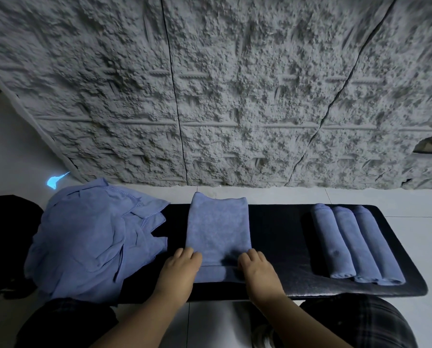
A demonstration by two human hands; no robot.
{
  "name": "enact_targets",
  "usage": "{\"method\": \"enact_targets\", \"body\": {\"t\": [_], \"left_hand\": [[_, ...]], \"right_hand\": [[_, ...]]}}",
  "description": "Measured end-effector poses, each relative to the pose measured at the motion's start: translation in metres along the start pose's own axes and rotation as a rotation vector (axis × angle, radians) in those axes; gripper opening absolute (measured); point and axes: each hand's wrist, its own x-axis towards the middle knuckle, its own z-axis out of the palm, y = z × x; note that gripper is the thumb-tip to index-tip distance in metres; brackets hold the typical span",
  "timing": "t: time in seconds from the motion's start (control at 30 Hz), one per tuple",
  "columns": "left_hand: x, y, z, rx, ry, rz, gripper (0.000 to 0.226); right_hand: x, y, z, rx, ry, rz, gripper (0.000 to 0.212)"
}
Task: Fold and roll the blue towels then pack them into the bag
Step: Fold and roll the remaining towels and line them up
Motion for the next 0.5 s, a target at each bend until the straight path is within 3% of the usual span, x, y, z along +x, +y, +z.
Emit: {"method": "enact_targets", "body": {"t": [0.1, 0.23, 0.5], "left_hand": [[-0.003, 0.012, -0.001, 0.023, 0.024, 0.096, 0.052], [-0.015, 0.012, 0.019, -0.011, 0.073, 0.128, 0.051], [-0.014, 0.003, 0.026, 0.006, 0.098, 0.149, 0.077]], "right_hand": [[-0.003, -0.009, 0.007, 0.052, 0.007, -0.08, 0.044], [-0.01, -0.005, 0.018, 0.104, 0.116, -0.126, 0.01], [-0.013, 0.001, 0.024, 0.058, 0.072, -0.146, 0.045]]}}
